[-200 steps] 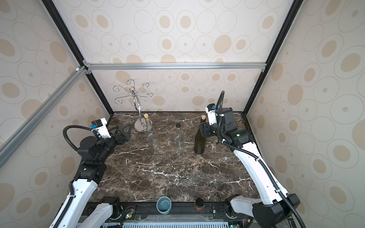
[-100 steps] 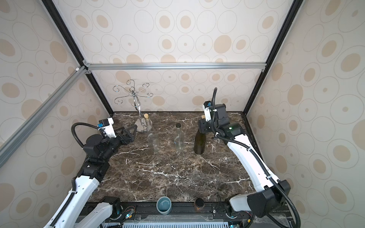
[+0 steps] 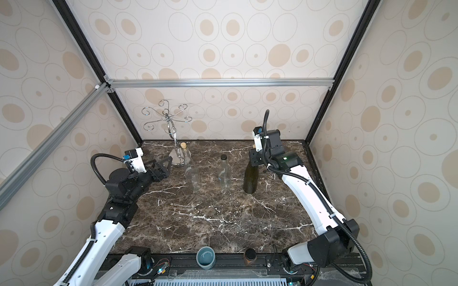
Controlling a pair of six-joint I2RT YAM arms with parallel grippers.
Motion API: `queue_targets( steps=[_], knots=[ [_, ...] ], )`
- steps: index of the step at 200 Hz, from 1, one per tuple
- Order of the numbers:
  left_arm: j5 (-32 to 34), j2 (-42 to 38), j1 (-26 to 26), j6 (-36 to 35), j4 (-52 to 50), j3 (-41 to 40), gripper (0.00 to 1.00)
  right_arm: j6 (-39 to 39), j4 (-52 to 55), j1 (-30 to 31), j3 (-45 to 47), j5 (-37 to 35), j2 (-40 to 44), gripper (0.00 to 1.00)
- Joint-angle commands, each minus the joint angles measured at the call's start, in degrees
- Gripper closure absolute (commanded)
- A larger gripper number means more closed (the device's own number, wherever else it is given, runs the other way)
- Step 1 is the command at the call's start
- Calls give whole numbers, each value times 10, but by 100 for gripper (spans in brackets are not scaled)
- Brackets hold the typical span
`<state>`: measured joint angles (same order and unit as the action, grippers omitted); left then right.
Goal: Remove the label from the bottle
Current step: Pick up the bottle from the center of the board.
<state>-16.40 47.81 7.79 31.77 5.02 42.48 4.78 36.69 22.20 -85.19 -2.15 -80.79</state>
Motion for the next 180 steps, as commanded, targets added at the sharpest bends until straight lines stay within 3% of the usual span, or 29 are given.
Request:
queue_targets(
  steps=[1, 36, 78, 125, 180],
  knots=[
    [3, 0, 4, -10, -3, 16, 0, -7, -6, 4, -10, 1, 1, 58],
    [5, 1, 5, -12, -2, 14, 0, -11, 0, 5, -17, 10, 7, 70],
    [-1, 5, 4, -12, 2, 16, 0, -35, 1, 6, -20, 12, 14, 76],
    [-27, 4, 7, -28, 10, 19, 0, -84, 16, 16, -36, 95, 33, 78],
    [-39, 20, 25, -46, -16, 58, 0, -112, 39, 58, -39, 131, 72, 80]
  ],
)
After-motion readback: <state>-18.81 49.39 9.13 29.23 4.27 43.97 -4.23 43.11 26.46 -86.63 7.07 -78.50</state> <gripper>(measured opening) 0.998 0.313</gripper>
